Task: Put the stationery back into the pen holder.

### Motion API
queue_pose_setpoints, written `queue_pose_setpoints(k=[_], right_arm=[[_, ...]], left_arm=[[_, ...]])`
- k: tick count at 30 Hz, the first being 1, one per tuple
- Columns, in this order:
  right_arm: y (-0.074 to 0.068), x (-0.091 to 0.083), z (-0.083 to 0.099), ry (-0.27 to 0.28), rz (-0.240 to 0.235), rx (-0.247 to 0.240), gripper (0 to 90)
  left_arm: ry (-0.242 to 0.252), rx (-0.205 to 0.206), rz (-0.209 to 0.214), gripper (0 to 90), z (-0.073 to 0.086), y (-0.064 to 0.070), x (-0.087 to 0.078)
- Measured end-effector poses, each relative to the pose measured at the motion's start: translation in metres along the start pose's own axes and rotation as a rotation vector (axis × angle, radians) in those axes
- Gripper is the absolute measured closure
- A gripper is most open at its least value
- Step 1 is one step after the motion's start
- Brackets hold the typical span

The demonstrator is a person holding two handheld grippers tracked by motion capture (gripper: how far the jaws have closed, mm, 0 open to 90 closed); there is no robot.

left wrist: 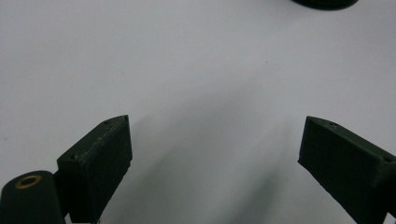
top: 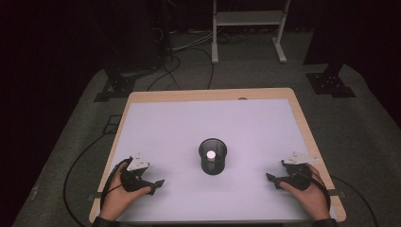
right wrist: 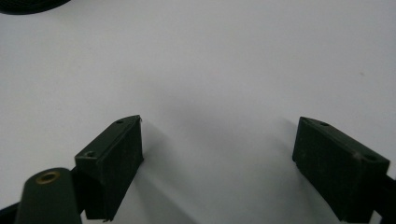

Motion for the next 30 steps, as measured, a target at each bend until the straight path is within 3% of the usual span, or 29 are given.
queue_pose_setpoints(k=[5, 12, 30], right_arm=[[0.000, 0.000, 0.000, 0.000, 0.000, 0.000, 14.8], [0.000, 0.000, 0.000, 0.000, 0.000, 0.000, 14.8], [0.000, 0.000, 0.000, 0.000, 0.000, 0.000, 14.8]], left_arm=[[-0.028, -0.016, -0.036, 9.1, 0.013, -0.006, -0.001], [-0.038, -0.028, -0.050, 9.0, 0.020, -0.008, -0.002], [0.019, -0.027, -0.070, 7.2, 0.027, -0.007, -0.003]])
Point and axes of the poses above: each handheld gripper's, and its own axes: x roughly forward along the jaws, z roughly out of its underside, y roughly to its right, the point moved 5 cm from there along x, roughly forward along the jaws, and after that the axes turned 2 degrees about x, right-handed, at the moved point
